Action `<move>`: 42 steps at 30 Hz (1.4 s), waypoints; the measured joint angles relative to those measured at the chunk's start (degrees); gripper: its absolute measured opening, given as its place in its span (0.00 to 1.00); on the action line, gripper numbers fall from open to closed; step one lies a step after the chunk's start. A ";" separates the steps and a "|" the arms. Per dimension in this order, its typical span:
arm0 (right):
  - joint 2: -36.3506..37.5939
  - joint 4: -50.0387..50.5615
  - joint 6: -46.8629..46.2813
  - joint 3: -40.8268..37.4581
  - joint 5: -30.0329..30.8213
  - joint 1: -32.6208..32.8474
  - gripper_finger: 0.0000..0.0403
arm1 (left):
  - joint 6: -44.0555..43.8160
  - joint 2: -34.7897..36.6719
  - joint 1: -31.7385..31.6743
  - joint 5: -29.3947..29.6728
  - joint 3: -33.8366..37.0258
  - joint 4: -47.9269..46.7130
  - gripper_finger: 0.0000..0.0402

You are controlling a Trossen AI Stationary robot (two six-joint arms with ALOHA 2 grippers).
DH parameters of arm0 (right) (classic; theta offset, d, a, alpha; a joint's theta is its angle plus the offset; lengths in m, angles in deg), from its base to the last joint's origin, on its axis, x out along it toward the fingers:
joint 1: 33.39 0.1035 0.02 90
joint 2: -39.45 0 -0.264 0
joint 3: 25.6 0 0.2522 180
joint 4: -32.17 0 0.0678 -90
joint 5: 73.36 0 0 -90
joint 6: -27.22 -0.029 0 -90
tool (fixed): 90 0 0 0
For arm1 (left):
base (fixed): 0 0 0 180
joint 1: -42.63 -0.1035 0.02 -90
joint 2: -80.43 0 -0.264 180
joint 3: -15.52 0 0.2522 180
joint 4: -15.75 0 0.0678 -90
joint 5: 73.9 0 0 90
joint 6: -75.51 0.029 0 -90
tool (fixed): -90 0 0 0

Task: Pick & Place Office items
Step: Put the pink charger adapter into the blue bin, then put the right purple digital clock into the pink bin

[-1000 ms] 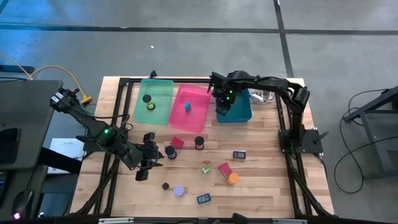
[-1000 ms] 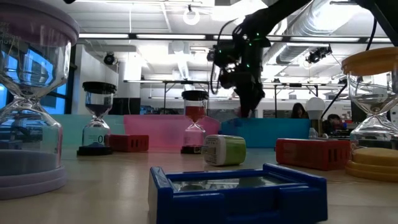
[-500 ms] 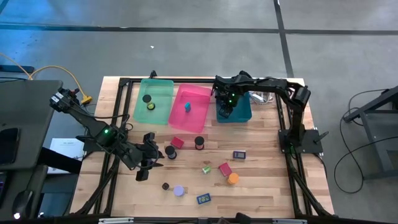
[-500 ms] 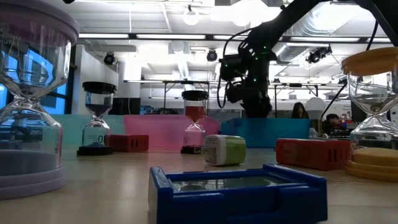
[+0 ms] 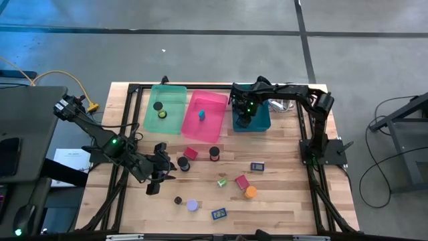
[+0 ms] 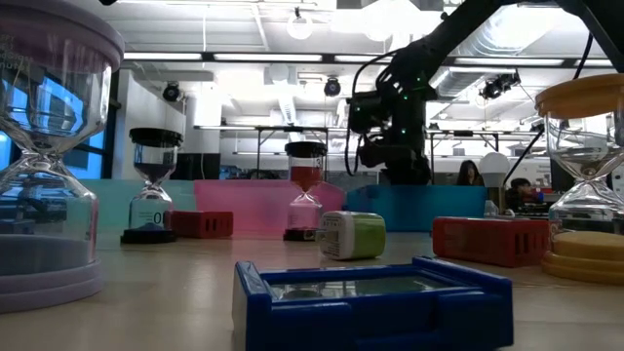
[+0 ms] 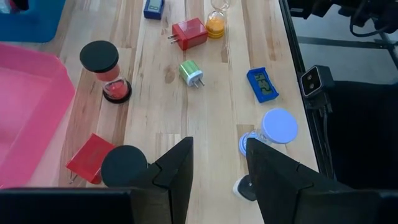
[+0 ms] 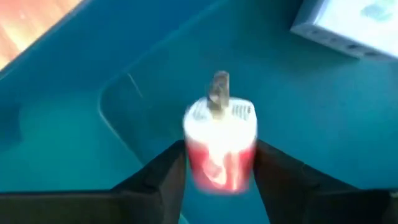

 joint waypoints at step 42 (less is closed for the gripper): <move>28.58 1.50 -11.37 0.13 -27.58 19.54 0.43 | 2.23 0.00 0.02 0.02 0.02 -0.02 0.36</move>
